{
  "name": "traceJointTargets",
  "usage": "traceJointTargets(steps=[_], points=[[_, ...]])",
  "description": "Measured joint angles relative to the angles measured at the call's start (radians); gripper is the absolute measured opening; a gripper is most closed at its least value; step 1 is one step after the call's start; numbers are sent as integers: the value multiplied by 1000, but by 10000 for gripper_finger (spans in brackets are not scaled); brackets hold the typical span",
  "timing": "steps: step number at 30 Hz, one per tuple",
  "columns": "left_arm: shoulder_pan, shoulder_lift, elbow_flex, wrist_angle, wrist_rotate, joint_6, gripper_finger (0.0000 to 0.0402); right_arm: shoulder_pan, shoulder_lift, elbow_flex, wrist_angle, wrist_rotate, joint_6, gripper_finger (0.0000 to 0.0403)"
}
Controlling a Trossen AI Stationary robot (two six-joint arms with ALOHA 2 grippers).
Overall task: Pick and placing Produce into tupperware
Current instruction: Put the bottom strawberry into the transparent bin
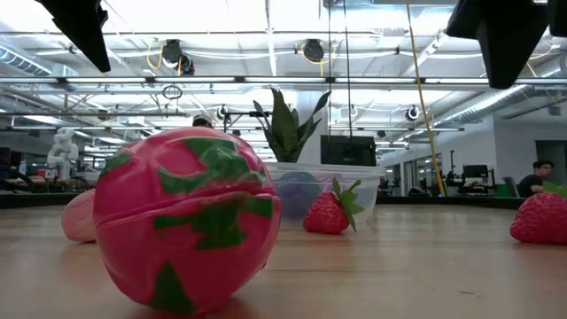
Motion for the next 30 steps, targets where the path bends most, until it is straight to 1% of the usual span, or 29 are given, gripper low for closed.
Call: traceJointTargets(steps=[8, 10, 13, 17, 20, 28, 30], points=[[0, 0, 0, 0, 0, 1, 184, -46, 0, 0, -61, -4, 8, 263], [0, 0, 0, 0, 0, 1, 184, -61, 0, 0, -67, -26, 8, 263], [0, 0, 0, 0, 0, 1, 184, -78, 0, -4, -65, -32, 7, 263], [0, 0, 0, 0, 0, 2, 184, -91, -1, -43, -58, -58, 8, 263], [0, 0, 0, 0, 0, 2, 184, -91, -1, -94, -31, -82, 7, 263], [0, 0, 0, 0, 0, -1, 184, -91, -1, -179, 69, -87, -26, 263], [0, 0, 0, 0, 0, -2, 184, -95, -1, -197, 103, -111, -32, 263]])
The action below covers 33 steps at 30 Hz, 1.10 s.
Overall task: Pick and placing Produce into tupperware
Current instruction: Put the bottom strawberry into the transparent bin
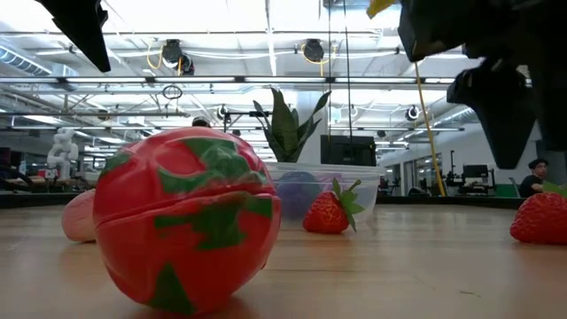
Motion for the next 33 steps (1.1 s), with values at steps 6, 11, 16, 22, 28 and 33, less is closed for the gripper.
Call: traceJointTargets(steps=[6, 11, 16, 22, 28, 33], points=[[0, 0, 0, 1, 0, -1, 184, -12, 0, -51, 90, -23, -15, 263], [0, 0, 0, 1, 0, -1, 184, -22, 0, -69, 133, -49, -25, 263], [0, 0, 0, 3, 0, -1, 184, -23, 0, -95, 138, -50, -31, 263], [0, 0, 0, 5, 0, -1, 184, -24, 0, -106, 174, -50, -47, 263], [0, 0, 0, 6, 0, -1, 184, -29, 0, -124, 180, -51, -47, 263], [0, 0, 0, 6, 0, 0, 184, -29, 0, -152, 198, -53, -42, 263]])
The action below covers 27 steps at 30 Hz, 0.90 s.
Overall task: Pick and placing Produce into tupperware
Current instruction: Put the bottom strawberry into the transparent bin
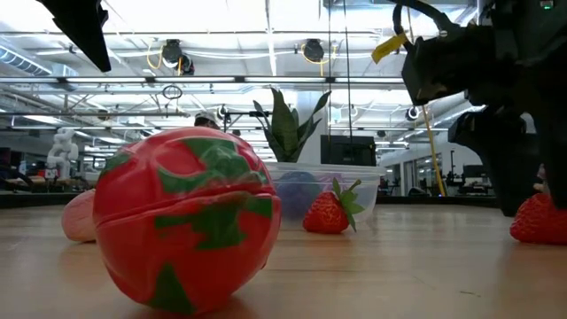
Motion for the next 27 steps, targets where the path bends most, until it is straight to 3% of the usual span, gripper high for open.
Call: traceJointTargets(steps=[27], points=[[0, 0, 0, 2, 0, 0, 184, -21, 0, -17, 43, -17, -8, 263]])
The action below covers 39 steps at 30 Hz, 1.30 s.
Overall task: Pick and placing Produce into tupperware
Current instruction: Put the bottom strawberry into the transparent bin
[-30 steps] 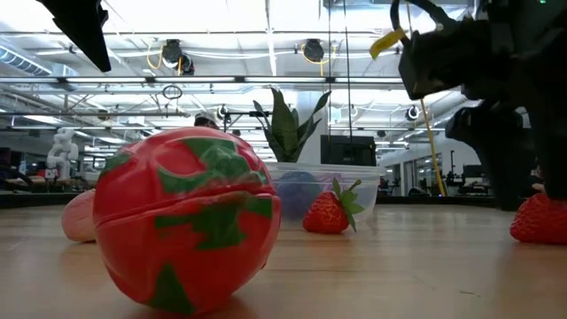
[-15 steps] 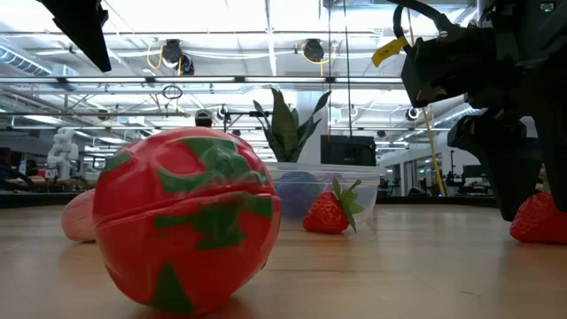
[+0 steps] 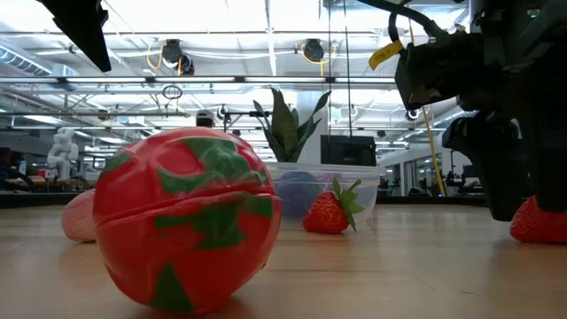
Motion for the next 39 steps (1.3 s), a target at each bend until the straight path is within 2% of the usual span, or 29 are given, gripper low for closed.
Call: traceJointTargets(steps=[39], points=[[0, 0, 0, 0, 1, 4, 184, 10, 0, 0, -14, -2, 60, 263]])
